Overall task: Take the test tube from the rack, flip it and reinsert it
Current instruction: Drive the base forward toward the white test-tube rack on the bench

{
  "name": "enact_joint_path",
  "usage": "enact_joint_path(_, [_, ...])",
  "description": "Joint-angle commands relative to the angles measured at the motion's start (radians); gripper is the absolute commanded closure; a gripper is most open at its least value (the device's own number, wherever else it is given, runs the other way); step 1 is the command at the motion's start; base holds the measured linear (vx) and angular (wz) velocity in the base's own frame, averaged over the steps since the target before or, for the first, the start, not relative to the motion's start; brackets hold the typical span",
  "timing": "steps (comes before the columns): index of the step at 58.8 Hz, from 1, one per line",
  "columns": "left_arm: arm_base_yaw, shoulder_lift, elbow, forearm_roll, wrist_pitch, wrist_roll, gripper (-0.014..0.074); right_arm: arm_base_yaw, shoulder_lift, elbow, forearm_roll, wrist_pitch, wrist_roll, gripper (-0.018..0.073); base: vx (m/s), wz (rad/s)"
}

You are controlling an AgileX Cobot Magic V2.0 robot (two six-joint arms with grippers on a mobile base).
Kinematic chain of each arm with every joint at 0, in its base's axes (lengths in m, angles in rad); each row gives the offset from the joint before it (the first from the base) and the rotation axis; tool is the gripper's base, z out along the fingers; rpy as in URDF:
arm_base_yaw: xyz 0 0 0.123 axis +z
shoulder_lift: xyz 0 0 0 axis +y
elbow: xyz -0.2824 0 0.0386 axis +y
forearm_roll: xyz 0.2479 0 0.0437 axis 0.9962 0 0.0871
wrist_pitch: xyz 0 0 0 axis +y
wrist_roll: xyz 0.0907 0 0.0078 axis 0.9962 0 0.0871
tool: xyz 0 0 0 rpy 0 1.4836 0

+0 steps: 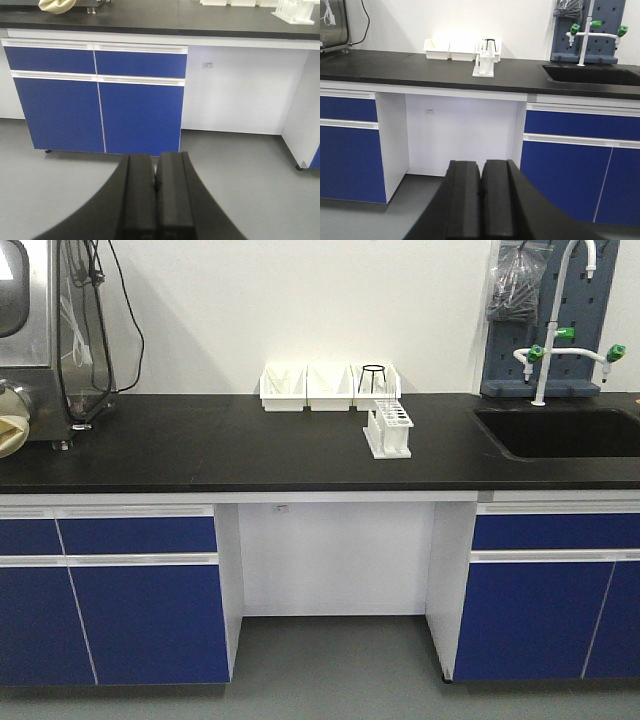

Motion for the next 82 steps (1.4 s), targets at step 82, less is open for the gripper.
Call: enact_joint_path(82, [-0.007,-0.011,0.0,-0.004,-0.087,0.0,0.0603,-0.003,-0.005,0.001,-0.005,-0.089,-0.002,0.0569,0.28,-0.02])
